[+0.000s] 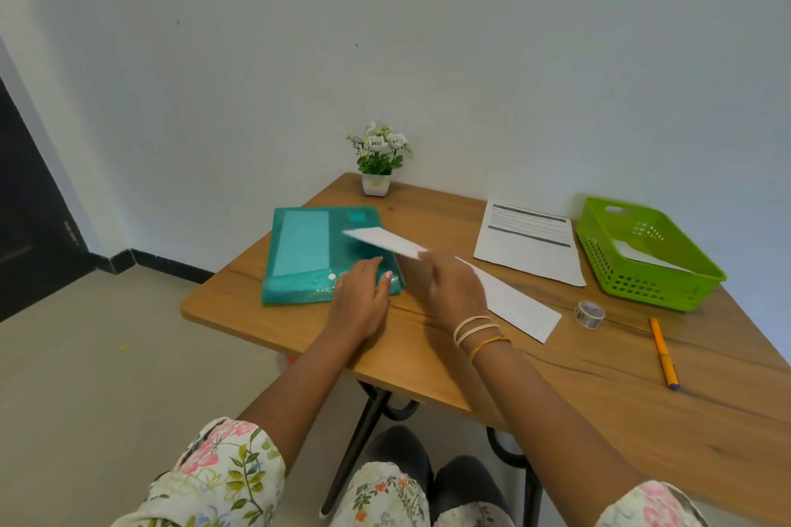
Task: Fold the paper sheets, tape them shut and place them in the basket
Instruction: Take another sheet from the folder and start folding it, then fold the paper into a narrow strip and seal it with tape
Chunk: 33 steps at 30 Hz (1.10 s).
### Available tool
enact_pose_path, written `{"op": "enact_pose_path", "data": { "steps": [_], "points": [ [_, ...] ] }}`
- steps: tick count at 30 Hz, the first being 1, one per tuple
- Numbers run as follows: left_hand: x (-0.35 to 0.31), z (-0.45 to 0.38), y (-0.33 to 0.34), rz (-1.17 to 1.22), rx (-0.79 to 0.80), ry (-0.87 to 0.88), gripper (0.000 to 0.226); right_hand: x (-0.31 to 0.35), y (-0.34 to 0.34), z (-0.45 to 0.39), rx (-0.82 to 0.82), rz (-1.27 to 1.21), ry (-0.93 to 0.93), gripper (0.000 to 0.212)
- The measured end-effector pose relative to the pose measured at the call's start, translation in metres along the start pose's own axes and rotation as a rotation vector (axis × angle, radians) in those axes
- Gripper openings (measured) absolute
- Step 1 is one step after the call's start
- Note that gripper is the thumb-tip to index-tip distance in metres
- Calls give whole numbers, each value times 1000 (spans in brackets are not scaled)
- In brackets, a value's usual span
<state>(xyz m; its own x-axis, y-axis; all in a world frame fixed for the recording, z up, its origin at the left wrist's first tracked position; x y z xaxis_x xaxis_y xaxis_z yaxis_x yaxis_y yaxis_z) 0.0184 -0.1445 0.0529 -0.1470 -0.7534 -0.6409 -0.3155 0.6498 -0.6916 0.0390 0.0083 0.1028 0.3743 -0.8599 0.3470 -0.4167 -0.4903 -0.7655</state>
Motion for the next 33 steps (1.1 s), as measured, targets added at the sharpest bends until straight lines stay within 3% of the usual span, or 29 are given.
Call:
{"op": "enact_pose_path", "data": {
  "steps": [4, 8, 14, 20, 23, 25, 29, 33],
  "points": [
    [4, 7, 2, 46, 8, 27, 47, 12, 50, 10, 242, 101, -98, 33],
    [0, 7, 16, -102, 88, 99, 39, 13, 76, 20, 379, 124, -118, 34],
    [1, 11, 32, -305, 157, 127, 43, -3, 74, 13, 407, 260, -61, 36],
    [2, 10, 38, -355, 186, 126, 44, -19, 80, 0, 455, 328, 35, 40],
    [3, 10, 38, -355, 190, 122, 44, -23, 84, -5, 480, 173, 61, 44],
    [2, 10, 38, -337, 186, 127, 44, -32, 75, -4, 409, -41, 152, 49],
    [-5, 11, 31, -340, 120, 171, 37, -76, 32, -1, 170, -112, 315, 41],
    [-33, 13, 18, -325, -51, 302, 28, -137, -1, 7, 259, 118, 518, 53]
  ]
}}
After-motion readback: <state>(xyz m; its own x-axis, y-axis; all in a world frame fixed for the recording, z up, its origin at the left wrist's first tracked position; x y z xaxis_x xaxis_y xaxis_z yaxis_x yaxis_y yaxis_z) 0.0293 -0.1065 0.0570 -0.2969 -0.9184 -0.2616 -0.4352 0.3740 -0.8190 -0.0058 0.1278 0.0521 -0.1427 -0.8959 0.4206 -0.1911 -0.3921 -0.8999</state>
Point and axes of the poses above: each hand's wrist, its own z-axis away from the middle knuckle, its own y-axis out of the palm, x = y × z, the point moved 10 cm from there along -z, towards the middle knuckle, and after that the axes turned 9 degrees about -y, right-handed, at the moved point
